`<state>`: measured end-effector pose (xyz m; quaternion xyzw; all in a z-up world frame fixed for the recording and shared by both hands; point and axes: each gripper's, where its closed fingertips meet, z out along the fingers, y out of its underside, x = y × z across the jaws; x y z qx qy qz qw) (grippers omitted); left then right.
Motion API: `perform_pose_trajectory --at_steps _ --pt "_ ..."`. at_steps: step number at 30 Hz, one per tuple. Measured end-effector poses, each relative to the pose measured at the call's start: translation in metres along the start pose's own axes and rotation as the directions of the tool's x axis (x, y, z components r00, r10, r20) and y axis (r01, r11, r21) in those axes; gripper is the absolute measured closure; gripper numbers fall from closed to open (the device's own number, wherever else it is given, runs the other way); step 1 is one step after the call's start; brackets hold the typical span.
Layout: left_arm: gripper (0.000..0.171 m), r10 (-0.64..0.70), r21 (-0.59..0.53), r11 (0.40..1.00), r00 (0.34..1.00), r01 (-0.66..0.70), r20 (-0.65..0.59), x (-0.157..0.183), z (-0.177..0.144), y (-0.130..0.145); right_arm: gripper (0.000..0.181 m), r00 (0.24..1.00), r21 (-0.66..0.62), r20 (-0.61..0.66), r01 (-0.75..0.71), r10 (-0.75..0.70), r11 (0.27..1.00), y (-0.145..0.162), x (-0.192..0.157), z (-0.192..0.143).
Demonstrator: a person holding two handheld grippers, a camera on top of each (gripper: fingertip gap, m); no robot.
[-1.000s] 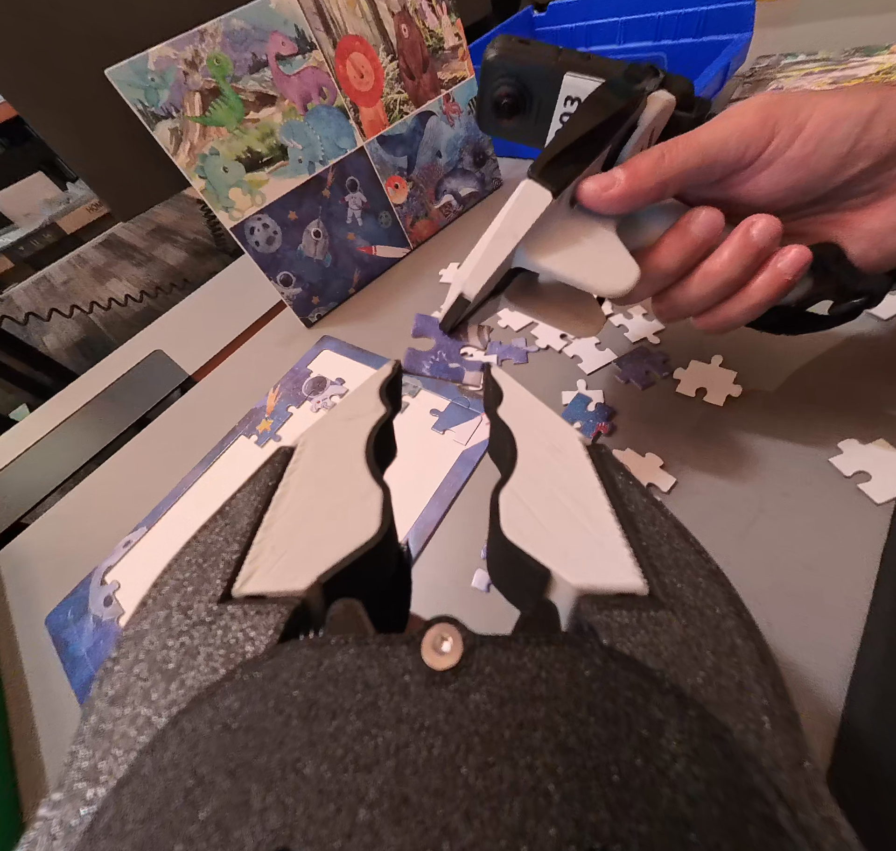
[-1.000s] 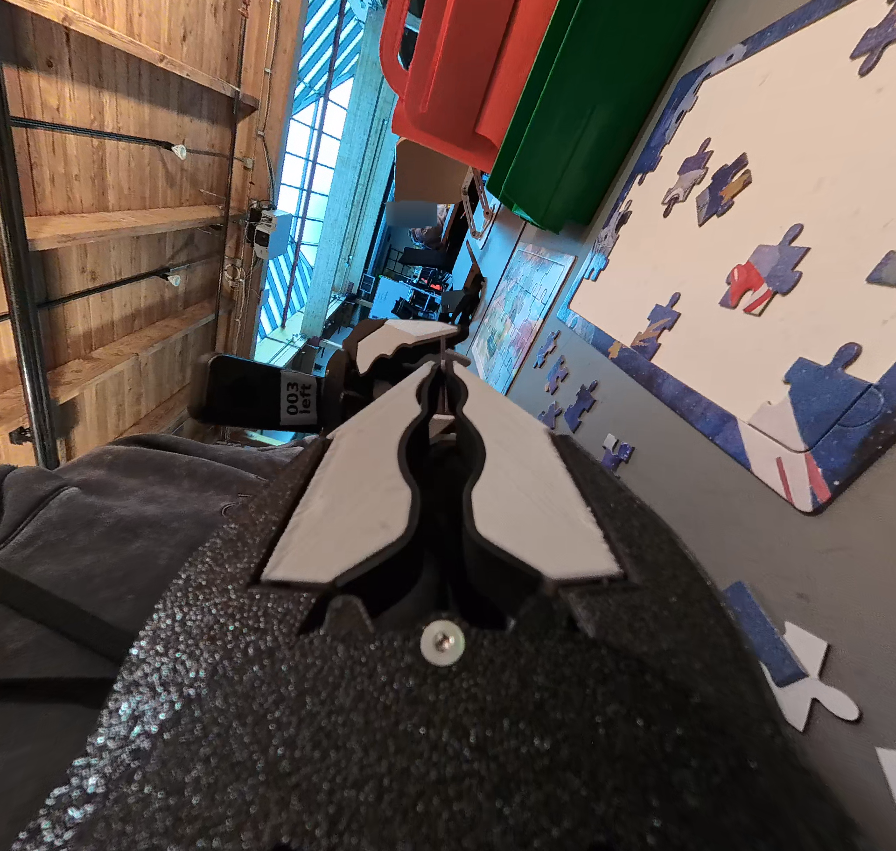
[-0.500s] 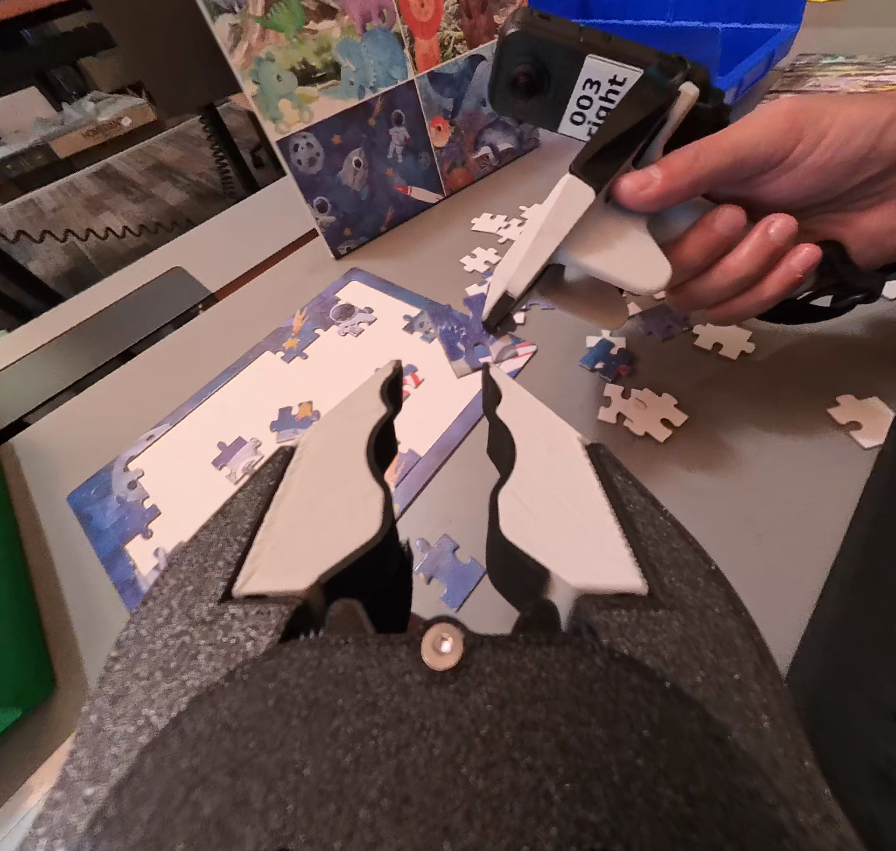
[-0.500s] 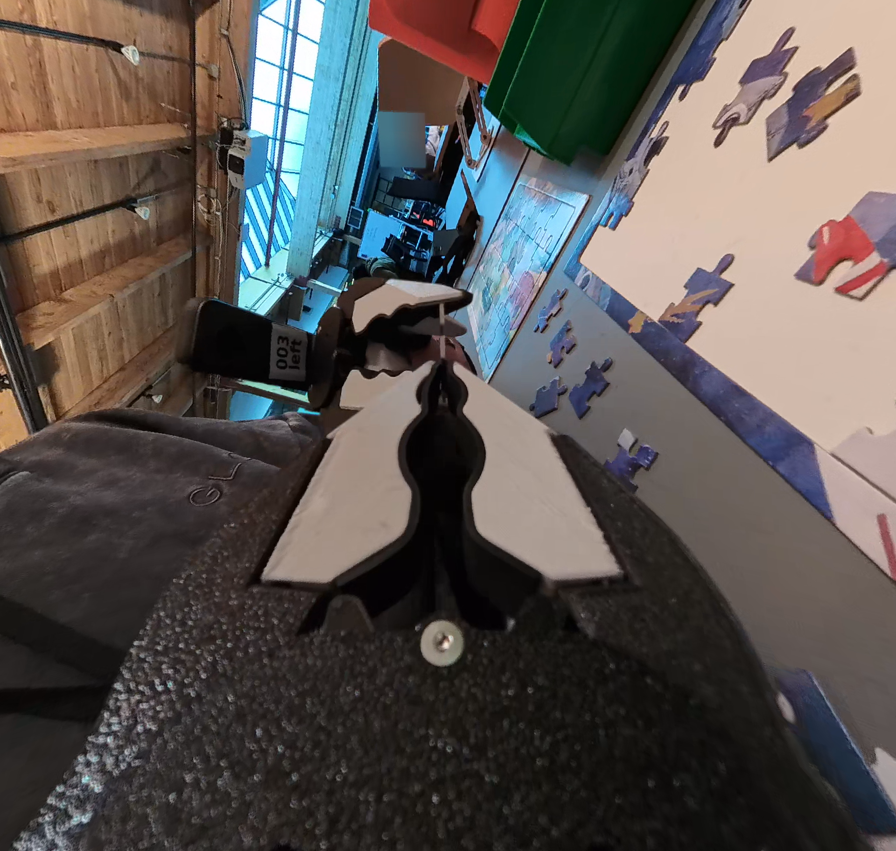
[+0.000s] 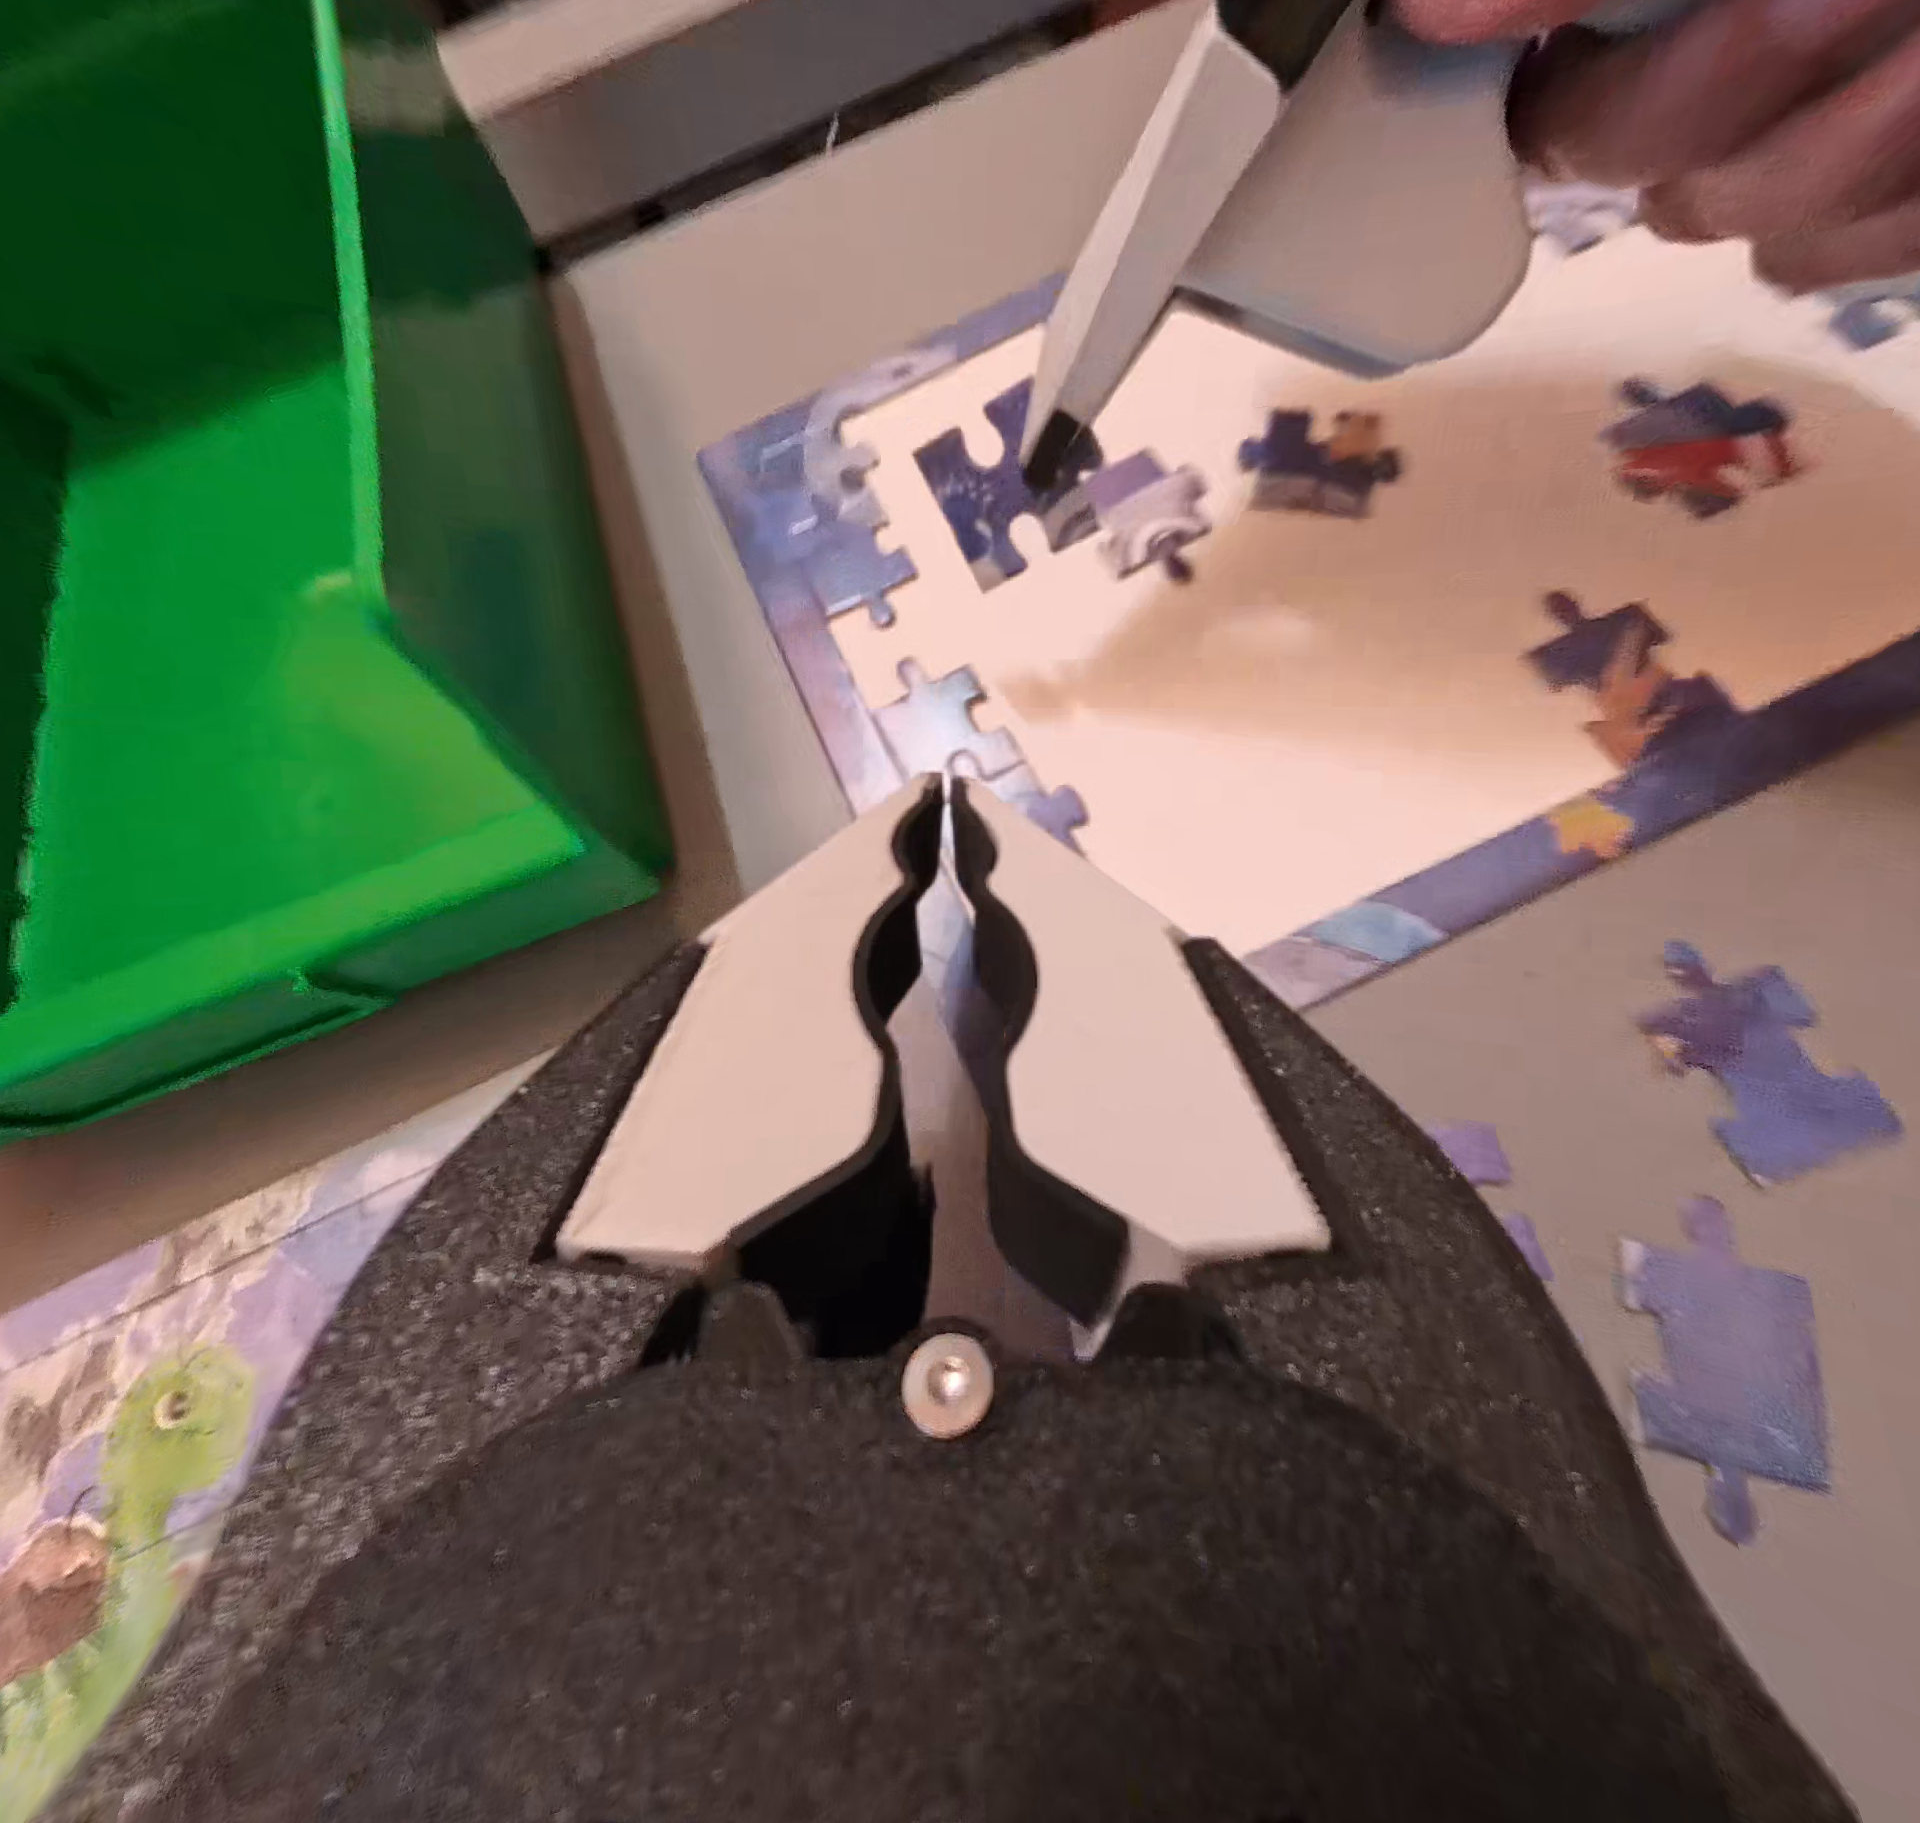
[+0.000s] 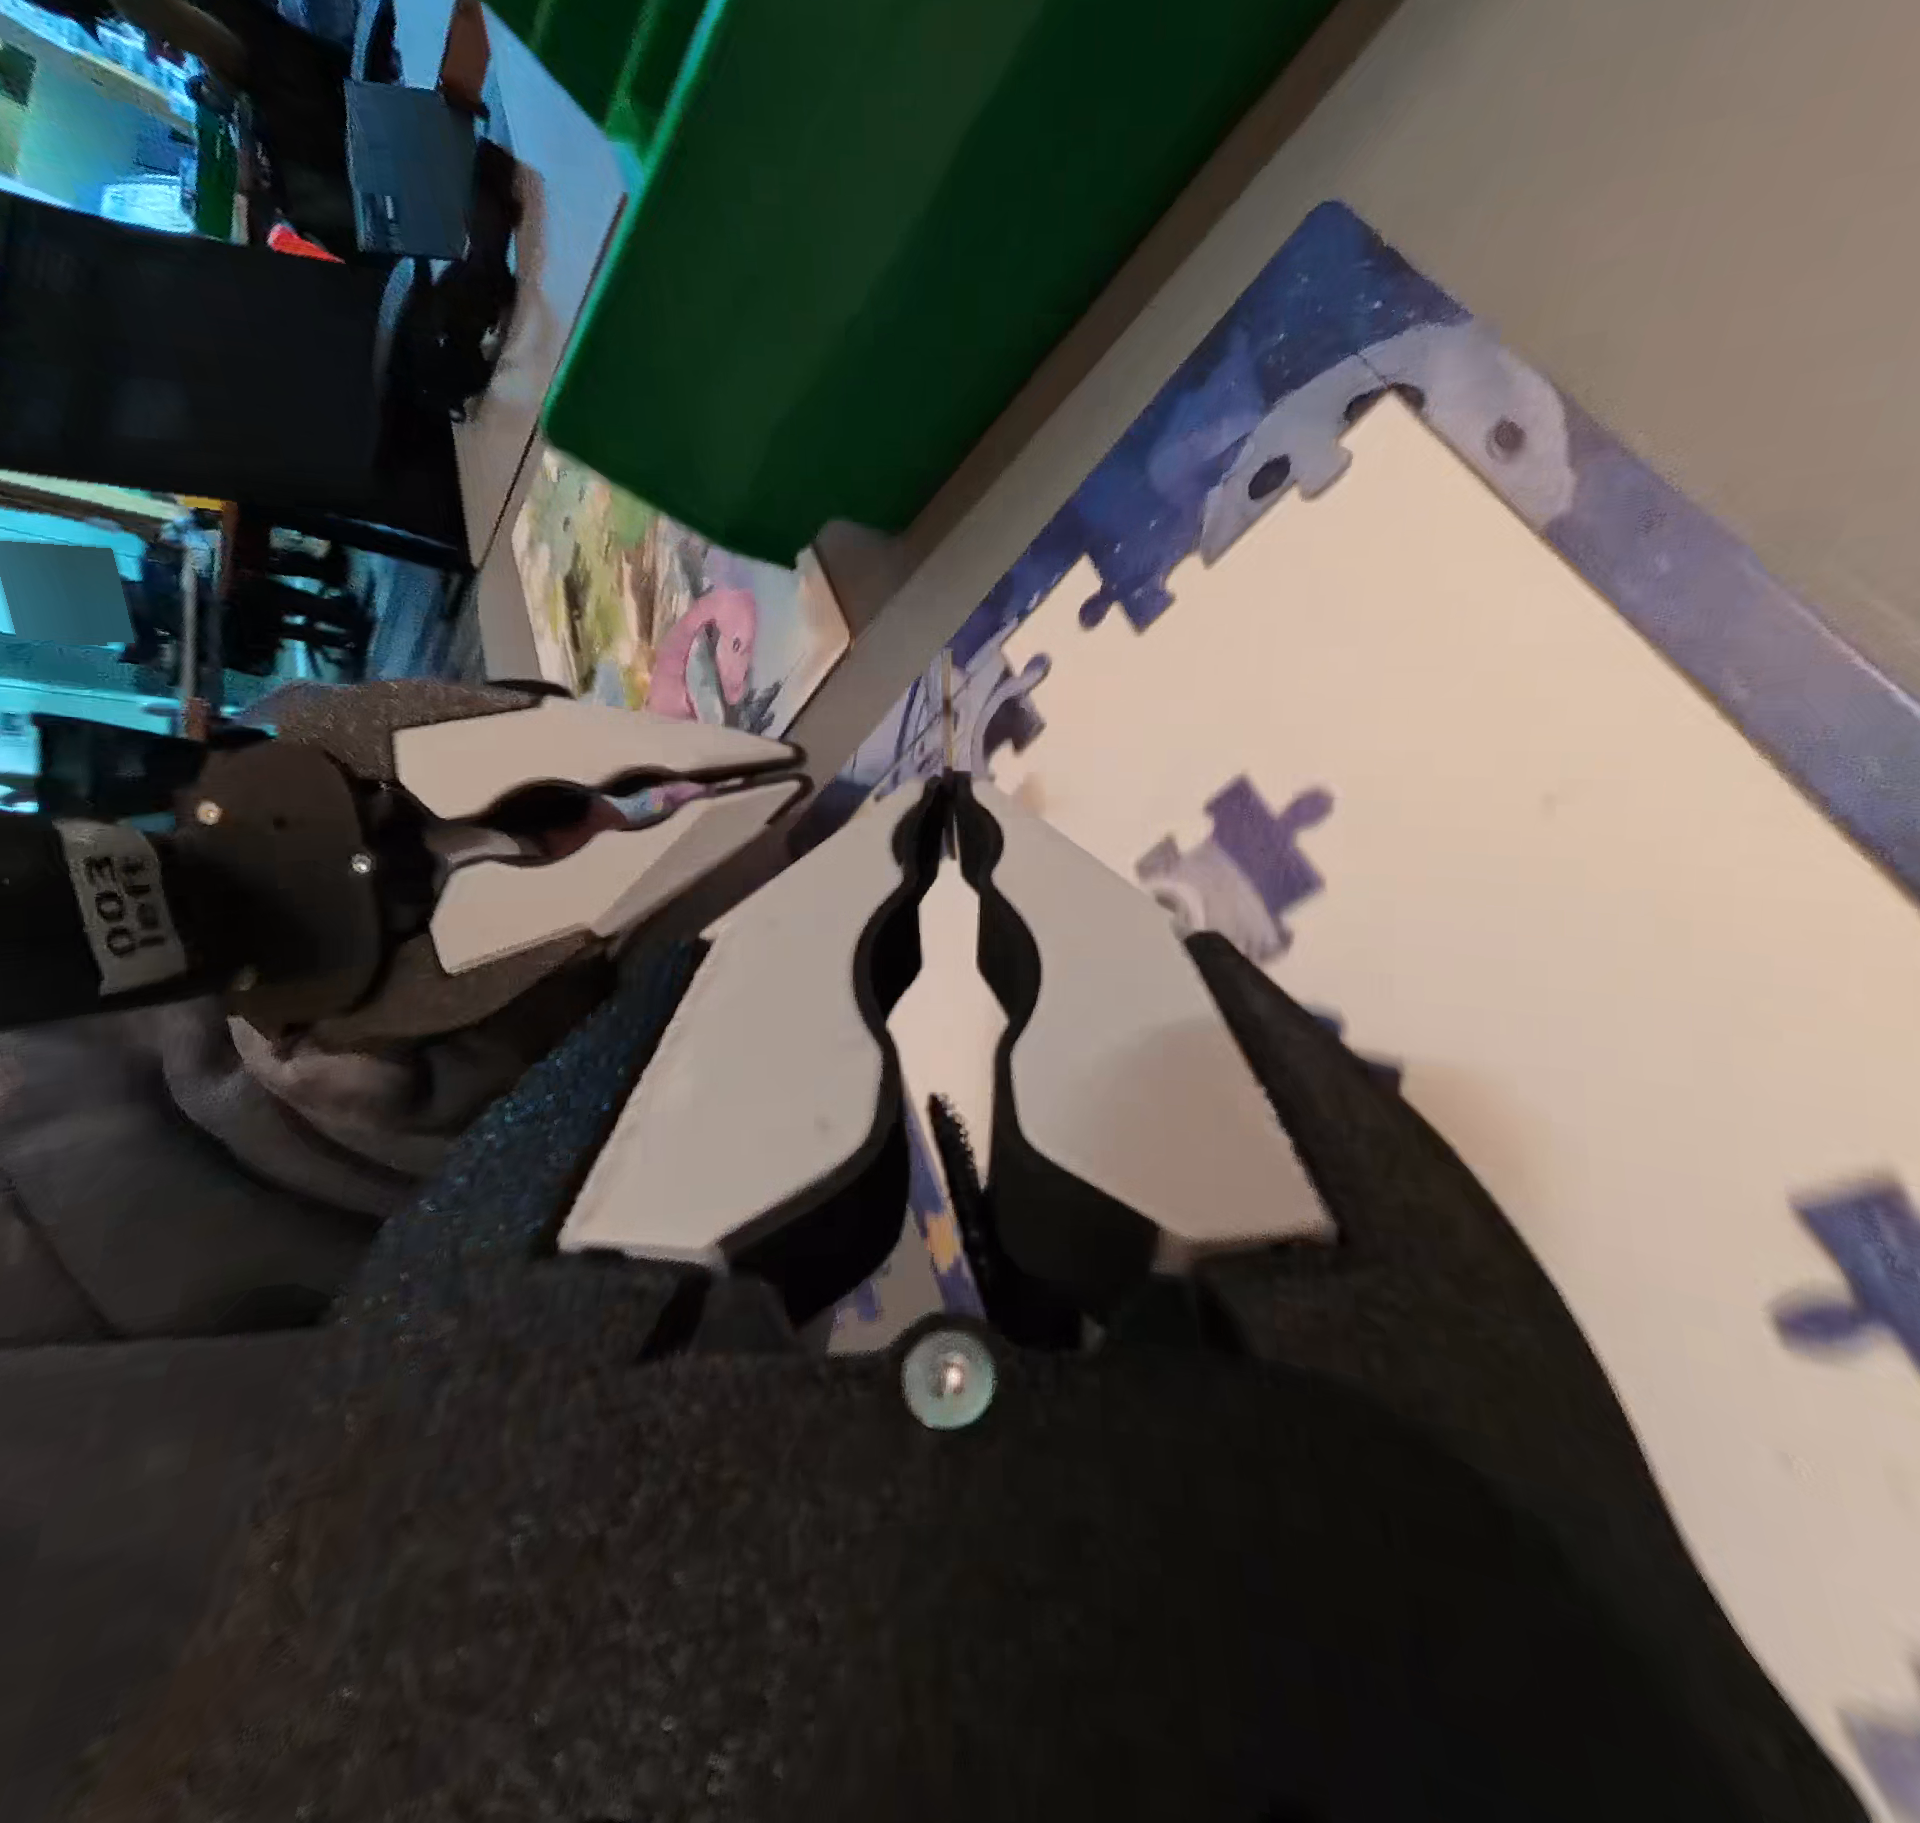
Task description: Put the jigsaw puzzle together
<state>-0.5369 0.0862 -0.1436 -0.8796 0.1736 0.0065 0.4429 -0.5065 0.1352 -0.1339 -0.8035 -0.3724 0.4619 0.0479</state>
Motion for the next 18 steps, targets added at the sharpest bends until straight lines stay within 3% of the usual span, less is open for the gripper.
perform_pose_trajectory --at_steps 5,10,18 --pt "0.171 -0.098 -0.023 0.995 0.993 0.096 -0.063 0.0 0.015 0.007 0.18 1.0 -0.044 0.007 -0.027 0.028 0.999 -0.008 0.005 0.031" --pt "0.171 -0.089 -0.07 0.994 0.994 0.085 -0.056 0.002 0.023 0.016 0.18 0.998 -0.05 0.018 -0.052 0.052 0.997 -0.013 0.006 0.041" --pt "0.171 -0.105 -0.108 0.989 0.994 0.101 -0.035 0.001 0.025 0.021 0.179 0.997 -0.099 -0.068 0.032 -0.039 0.995 -0.01 0.015 0.045"
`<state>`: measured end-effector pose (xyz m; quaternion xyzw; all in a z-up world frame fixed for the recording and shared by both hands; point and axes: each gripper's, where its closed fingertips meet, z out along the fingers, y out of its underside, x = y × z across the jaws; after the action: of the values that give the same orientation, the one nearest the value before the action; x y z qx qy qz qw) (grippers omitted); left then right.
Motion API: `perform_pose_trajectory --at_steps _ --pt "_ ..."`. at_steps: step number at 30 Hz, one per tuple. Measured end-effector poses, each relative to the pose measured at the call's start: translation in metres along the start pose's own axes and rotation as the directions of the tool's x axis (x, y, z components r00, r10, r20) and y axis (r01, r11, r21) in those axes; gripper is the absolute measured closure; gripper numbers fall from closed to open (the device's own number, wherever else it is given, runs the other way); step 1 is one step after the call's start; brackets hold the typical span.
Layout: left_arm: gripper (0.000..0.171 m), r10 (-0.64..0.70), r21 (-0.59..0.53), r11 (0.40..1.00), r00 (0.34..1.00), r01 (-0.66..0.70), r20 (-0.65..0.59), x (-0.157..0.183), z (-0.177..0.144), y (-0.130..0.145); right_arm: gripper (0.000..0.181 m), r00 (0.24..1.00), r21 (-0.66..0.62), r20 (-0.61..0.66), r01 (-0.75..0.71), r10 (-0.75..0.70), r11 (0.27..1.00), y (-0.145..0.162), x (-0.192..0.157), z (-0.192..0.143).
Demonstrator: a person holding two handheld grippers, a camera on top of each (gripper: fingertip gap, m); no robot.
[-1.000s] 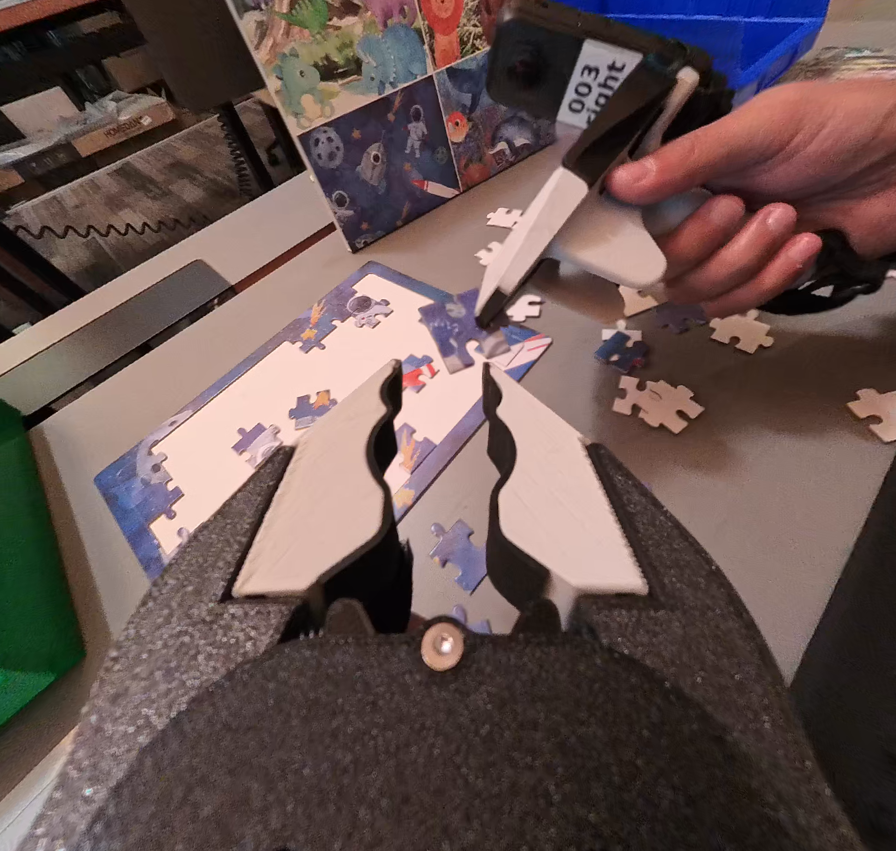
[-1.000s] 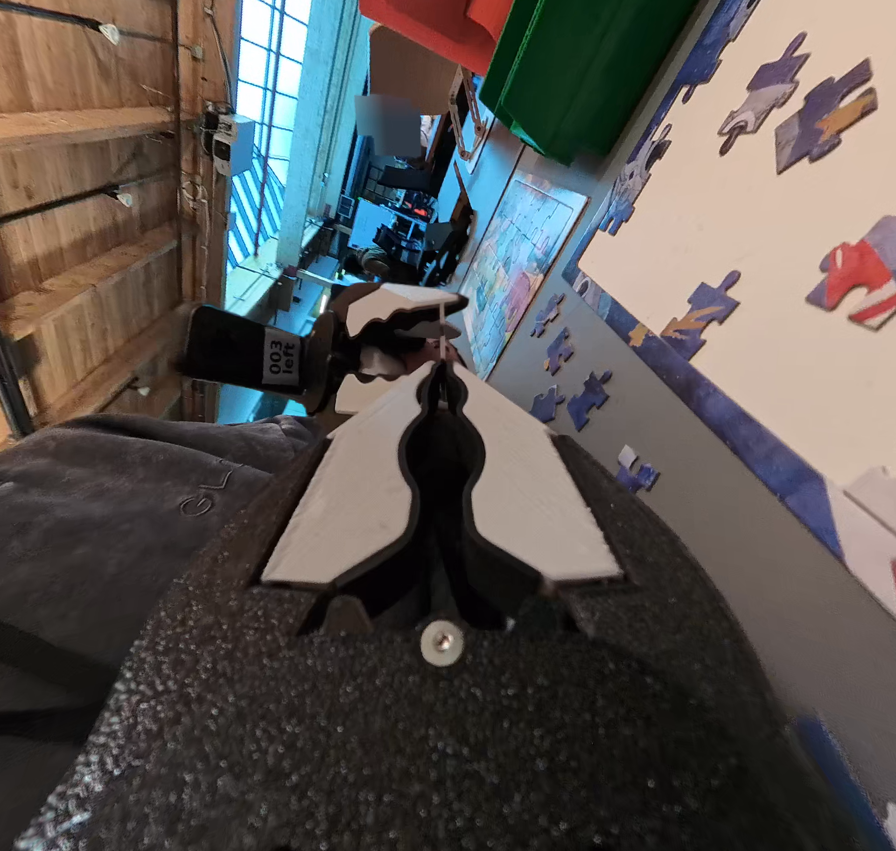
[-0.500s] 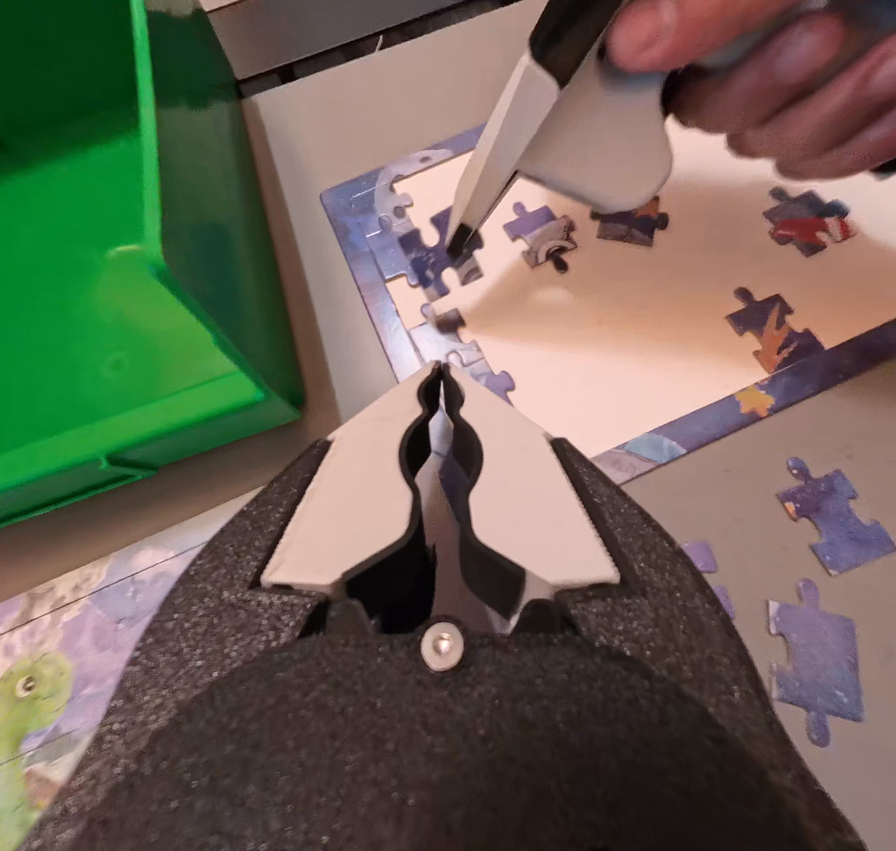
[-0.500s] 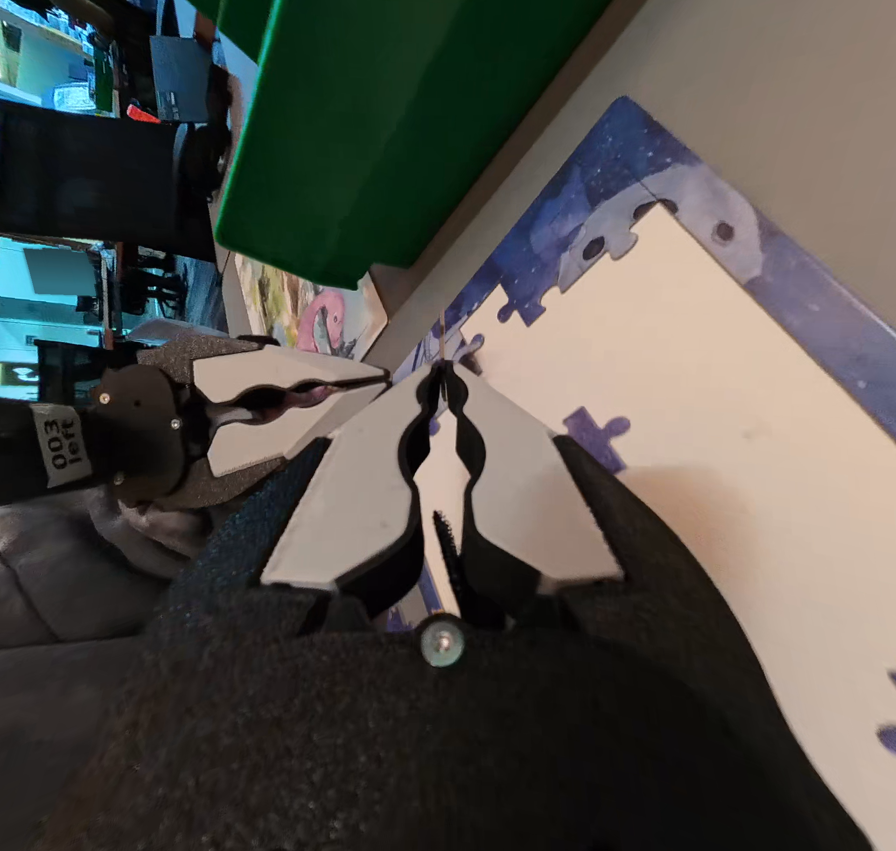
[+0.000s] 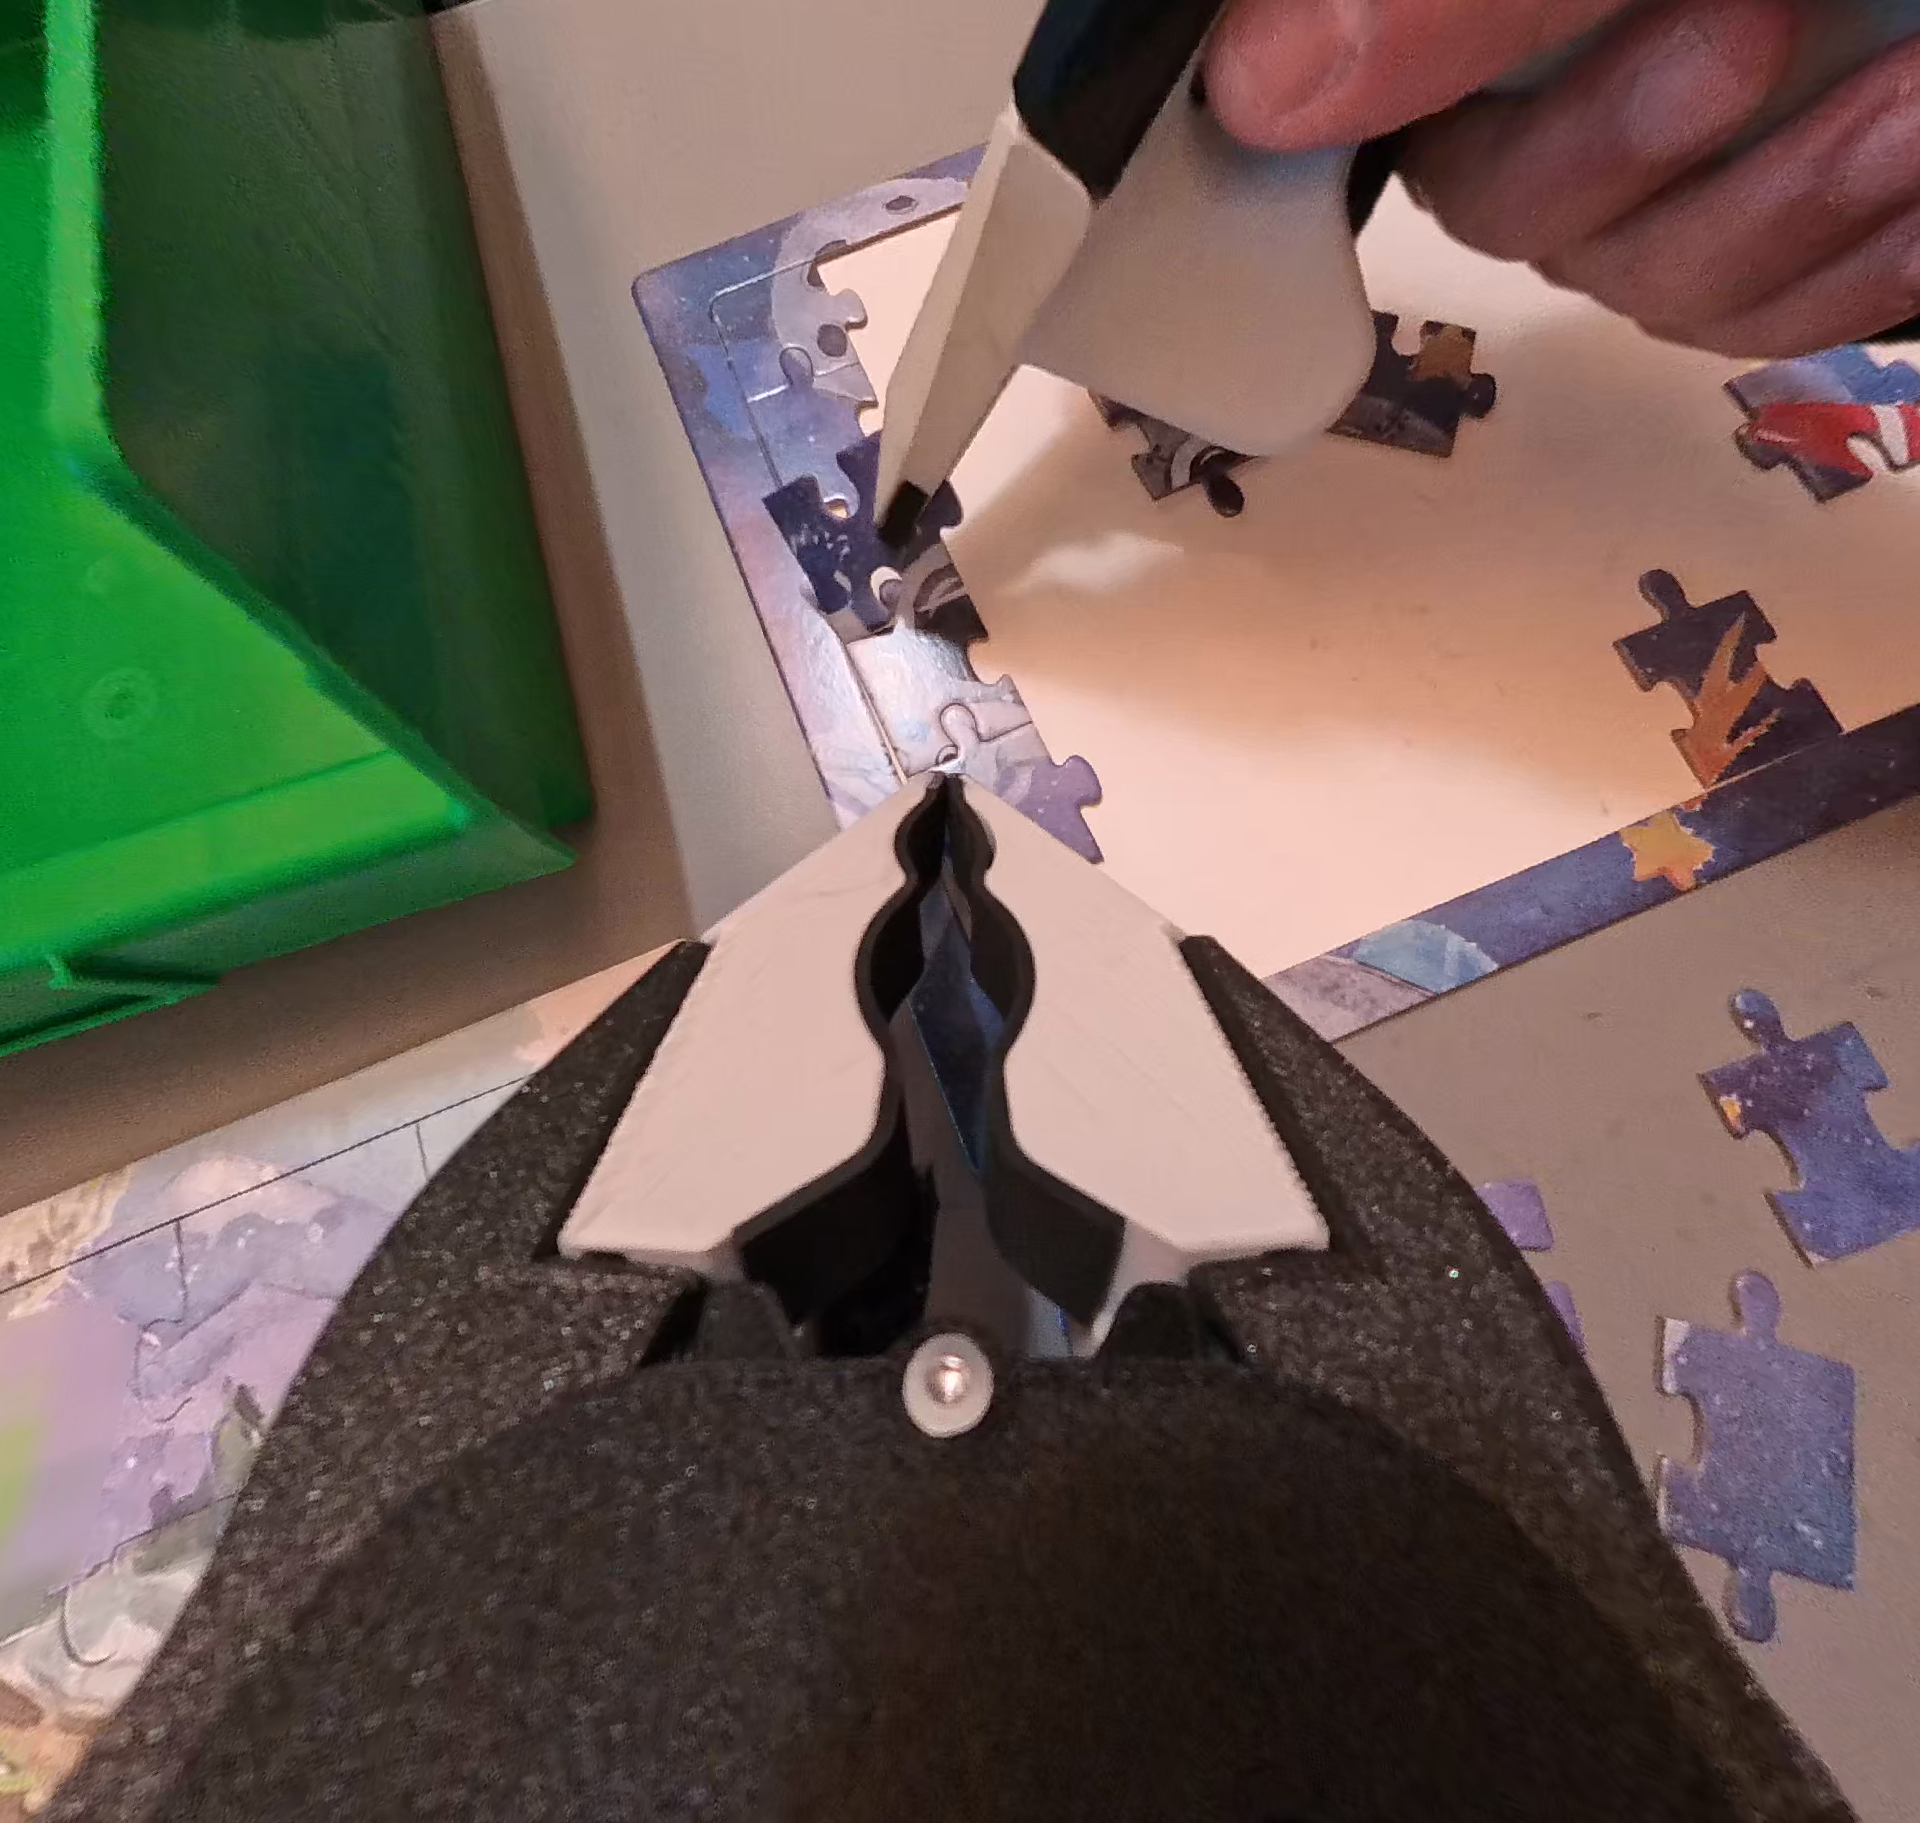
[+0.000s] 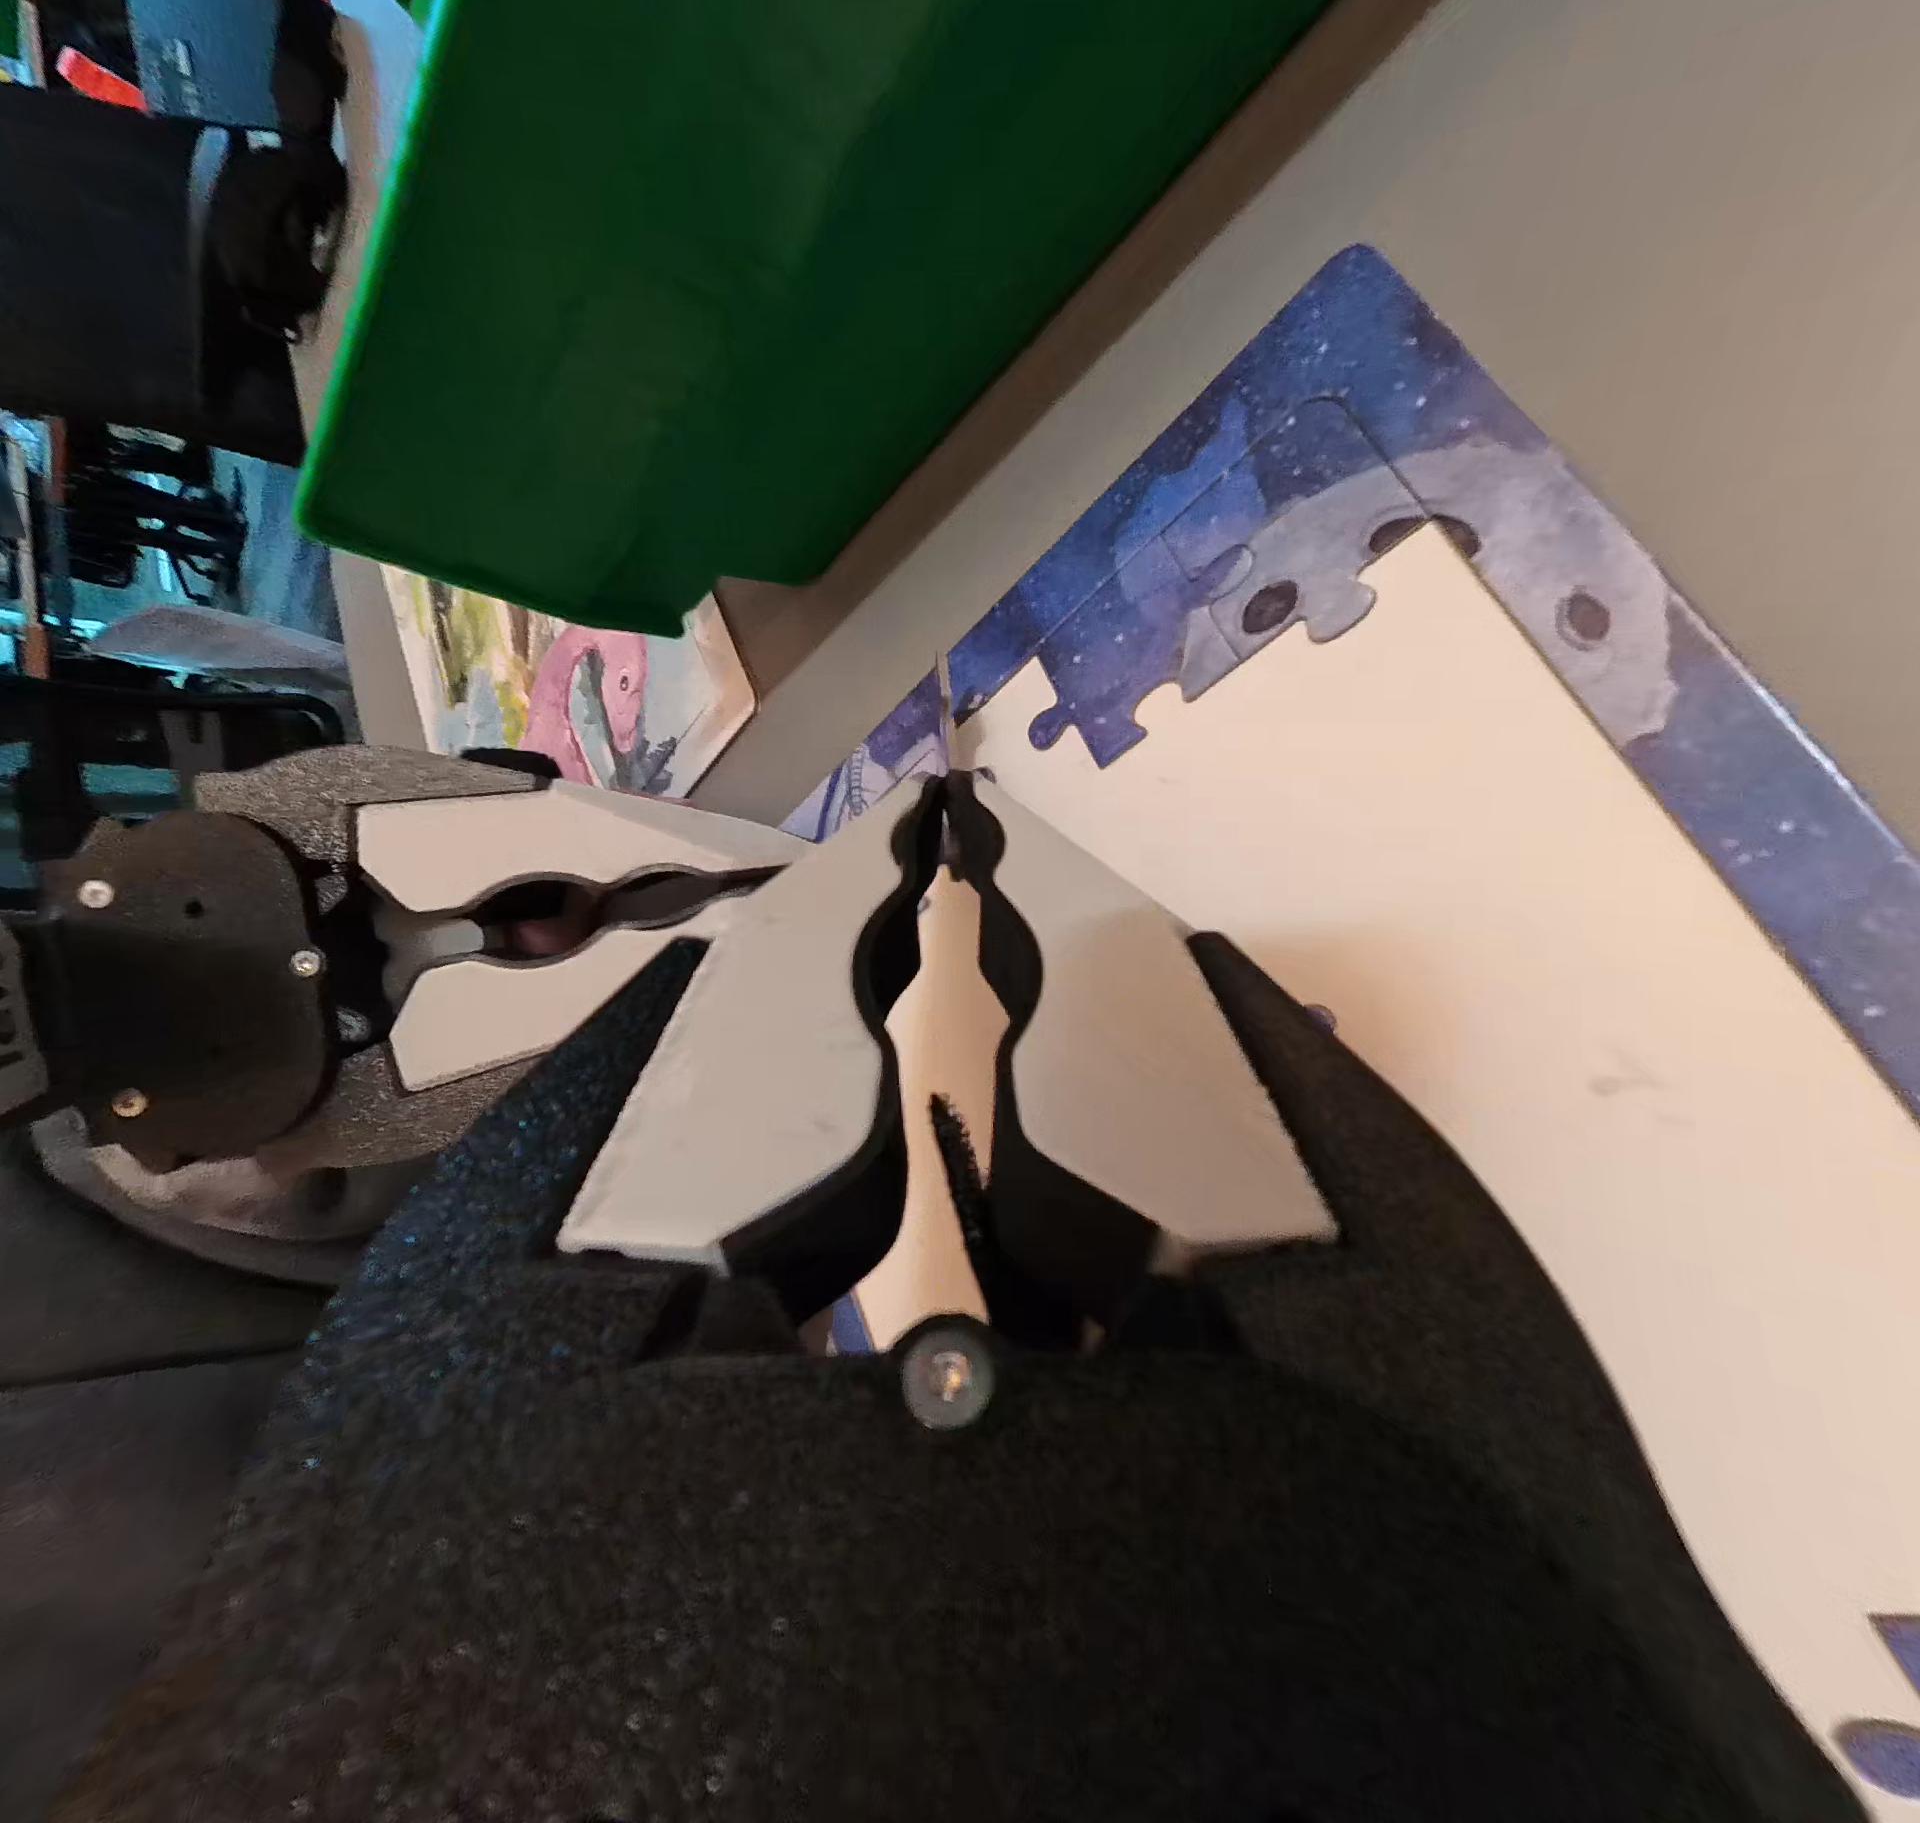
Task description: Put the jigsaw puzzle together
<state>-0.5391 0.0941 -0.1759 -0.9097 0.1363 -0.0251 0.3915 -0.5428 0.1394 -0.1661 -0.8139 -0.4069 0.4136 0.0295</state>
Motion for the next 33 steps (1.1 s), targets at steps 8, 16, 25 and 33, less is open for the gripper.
perform_pose_trajectory --at_steps 8,16,25,33 --pt "0.171 -0.02 0.002 1.0 1.0 0.02 -0.02 0.0 0.0 0.0 0.153 0.982 -0.042 -0.156 0.101 -0.106 0.994 -0.002 0.011 -0.008" --pt "0.171 -0.026 0.002 1.0 0.999 0.026 -0.025 0.0 0.0 0.0 0.181 0.939 -0.03 -0.179 0.294 -0.294 0.955 -0.012 0.001 -0.011" --pt "0.171 -0.03 0.001 1.0 0.999 0.03 -0.028 0.0 0.0 0.0 0.181 0.861 -0.13 -0.27 0.412 -0.432 0.902 -0.005 0.009 0.011" --pt "0.171 -0.034 0.001 0.999 0.999 0.034 -0.029 0.0 0.0 0.0 0.181 0.825 -0.129 -0.264 0.483 -0.5 0.866 -0.007 0.0 0.011"
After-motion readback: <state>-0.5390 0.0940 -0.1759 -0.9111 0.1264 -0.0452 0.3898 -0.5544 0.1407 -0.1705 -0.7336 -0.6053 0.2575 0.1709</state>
